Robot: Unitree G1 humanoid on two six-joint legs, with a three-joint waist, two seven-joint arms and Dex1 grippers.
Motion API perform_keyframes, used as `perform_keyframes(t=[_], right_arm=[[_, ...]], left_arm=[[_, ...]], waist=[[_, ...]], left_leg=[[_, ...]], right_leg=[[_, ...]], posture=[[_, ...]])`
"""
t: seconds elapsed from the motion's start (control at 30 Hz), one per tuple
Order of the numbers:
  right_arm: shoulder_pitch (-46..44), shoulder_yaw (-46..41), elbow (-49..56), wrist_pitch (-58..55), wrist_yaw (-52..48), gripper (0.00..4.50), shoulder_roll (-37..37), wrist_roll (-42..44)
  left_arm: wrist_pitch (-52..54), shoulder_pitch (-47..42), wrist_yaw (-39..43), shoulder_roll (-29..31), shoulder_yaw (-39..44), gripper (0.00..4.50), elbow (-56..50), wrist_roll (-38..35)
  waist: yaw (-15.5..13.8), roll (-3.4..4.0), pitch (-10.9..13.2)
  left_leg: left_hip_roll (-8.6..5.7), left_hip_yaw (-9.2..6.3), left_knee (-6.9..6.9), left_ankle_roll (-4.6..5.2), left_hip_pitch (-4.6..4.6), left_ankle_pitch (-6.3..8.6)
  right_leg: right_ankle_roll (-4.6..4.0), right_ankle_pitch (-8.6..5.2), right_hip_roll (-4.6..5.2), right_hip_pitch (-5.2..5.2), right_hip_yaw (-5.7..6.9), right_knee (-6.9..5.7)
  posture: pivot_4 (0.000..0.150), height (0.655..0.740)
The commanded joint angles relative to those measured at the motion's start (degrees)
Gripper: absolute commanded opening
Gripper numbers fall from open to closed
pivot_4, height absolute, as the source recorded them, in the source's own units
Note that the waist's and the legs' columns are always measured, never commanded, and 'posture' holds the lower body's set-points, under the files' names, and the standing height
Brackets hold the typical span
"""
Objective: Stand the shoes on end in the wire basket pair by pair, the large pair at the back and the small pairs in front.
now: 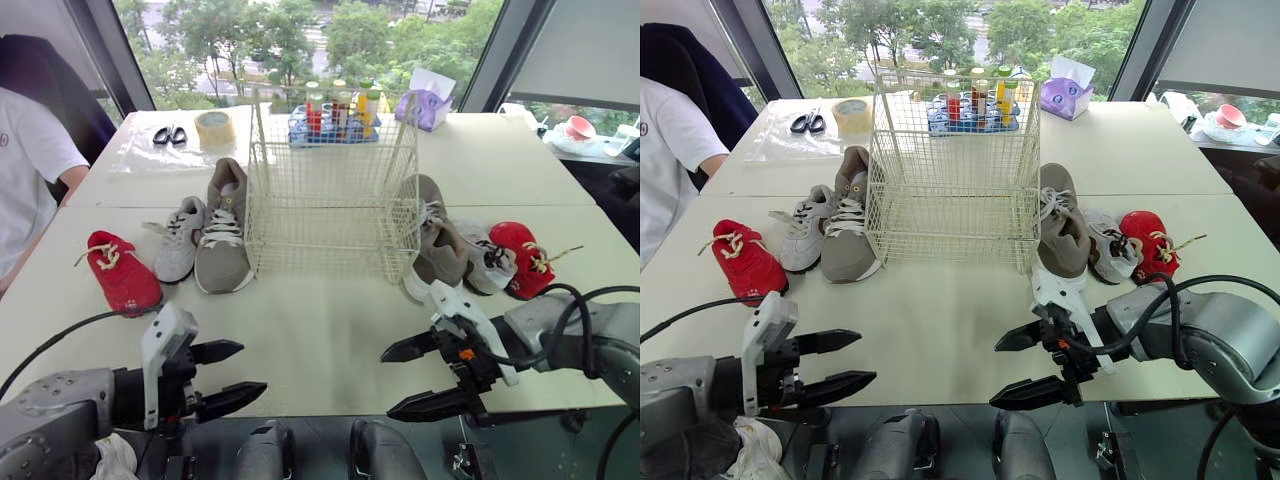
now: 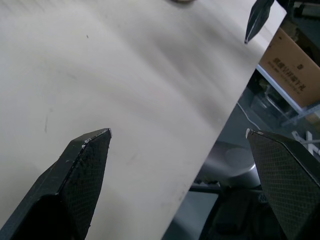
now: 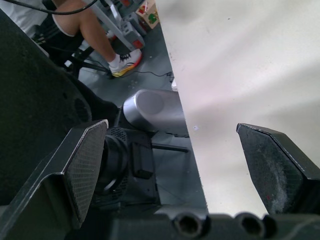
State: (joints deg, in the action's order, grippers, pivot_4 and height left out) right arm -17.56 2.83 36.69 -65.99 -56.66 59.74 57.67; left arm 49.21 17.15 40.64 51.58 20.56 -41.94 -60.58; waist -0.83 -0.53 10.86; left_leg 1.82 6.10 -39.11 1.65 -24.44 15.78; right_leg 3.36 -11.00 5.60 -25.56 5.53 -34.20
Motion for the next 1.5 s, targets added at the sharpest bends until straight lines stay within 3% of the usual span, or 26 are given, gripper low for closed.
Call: perform_keyframes(t=[0.03, 0.37, 0.6, 0.73, 0.87, 0.97, 1.17, 1.3, 1.5], right_arm=[[0.5, -1.2, 2.0, 0.9, 1.0, 4.5, -0.2, 0.4], [2.0, -1.6, 1.2, 4.9, 2.8, 4.5, -1.4, -1.9], [1.8, -2.5, 0.3, 6.8, 0.3, 4.5, 1.6, -3.8], [-6.3, -8.3, -0.9, 4.1, -1.5, 4.5, 4.0, 3.1], [-18.1, -8.6, -5.9, 4.4, -6.3, 4.5, 8.8, 2.1], [-28.1, -2.3, -12.2, 8.1, -10.4, 4.5, 8.0, -4.7], [-36.6, 10.1, -22.9, 19.5, -17.0, 4.5, 4.2, -22.0], [-40.9, 18.1, -30.1, 25.9, -20.8, 4.5, 0.0, -32.7], [-44.4, 23.9, -38.9, 26.4, -26.1, 4.5, -6.1, -39.5]], left_arm=[[-0.5, -1.9, 0.5, -0.5, -1.1, 4.45, 0.6, -0.5], [1.8, -7.0, -4.1, -3.7, -2.4, 4.45, 1.1, -8.4], [0.9, -6.7, -4.3, -3.0, -2.9, 4.45, 2.5, -5.5], [0.5, -6.9, -2.6, -0.8, -0.9, 4.45, 4.1, -3.6], [2.1, -10.8, -0.1, 4.1, 3.0, 4.45, 4.4, -6.2], [2.4, -18.7, 1.0, 8.3, 4.2, 4.45, 5.3, -9.2], [3.4, -30.4, -4.6, 8.2, 2.0, 4.45, 5.6, -14.7], [3.5, -30.8, -7.7, 7.2, 0.6, 4.45, 3.3, -17.6], [2.3, -29.5, -12.4, 3.5, -2.8, 4.45, 0.7, -17.3]], waist=[[0.0, 0.0, 0.0], [0.1, -0.01, 0.0], [0.0, -0.01, 0.0], [0.2, 0.04, 0.0], [0.0, 0.05, 0.1], [0.1, 0.05, 0.0], [0.3, 0.05, 0.1], [0.6, 0.05, 0.1], [0.4, 0.04, 0.1]], left_leg=[[0.0, 0.0, 0.0, 0.0, 0.0, 0.0], [-0.01, 0.0, -0.01, 0.05, 0.0, -0.03], [-0.04, 0.0, -0.02, 0.16, 0.0, -0.09], [-0.03, 0.03, -0.04, 0.16, 0.01, -0.09], [0.01, 0.02, -0.02, 0.08, -0.05, -0.05], [0.0, 0.01, -0.01, 0.0, -0.08, 0.0], [-0.06, 0.15, 0.0, 0.21, -0.12, -0.08], [-0.04, 0.27, 0.0, -0.18, -0.1, -0.33], [-0.03, 0.27, -0.03, -0.23, -0.03, -0.37]], right_leg=[[0.0, 0.0, 0.0, 0.0, 0.0, 0.0], [0.01, 0.0, -0.06, 0.03, 0.0, -0.02], [0.01, 0.0, -0.06, 0.06, 0.0, -0.02], [0.0, 0.01, -0.07, 0.02, 0.0, -0.03], [-0.01, 0.01, -0.07, -0.11, 0.01, -0.07], [-0.01, 0.01, -0.05, -0.36, 0.03, 0.03], [0.04, 0.02, -0.04, -0.11, -0.01, 0.0], [0.29, 0.12, -0.07, -0.14, -0.05, -0.09], [0.29, 0.13, -0.11, -0.08, -0.05, -0.15]], posture=[[0.15, 0.74], [0.15, 0.74], [0.15, 0.74], [0.15, 0.74], [0.15, 0.74], [0.15, 0.74], [0.15, 0.74], [0.15, 0.74], [0.15, 0.74]])
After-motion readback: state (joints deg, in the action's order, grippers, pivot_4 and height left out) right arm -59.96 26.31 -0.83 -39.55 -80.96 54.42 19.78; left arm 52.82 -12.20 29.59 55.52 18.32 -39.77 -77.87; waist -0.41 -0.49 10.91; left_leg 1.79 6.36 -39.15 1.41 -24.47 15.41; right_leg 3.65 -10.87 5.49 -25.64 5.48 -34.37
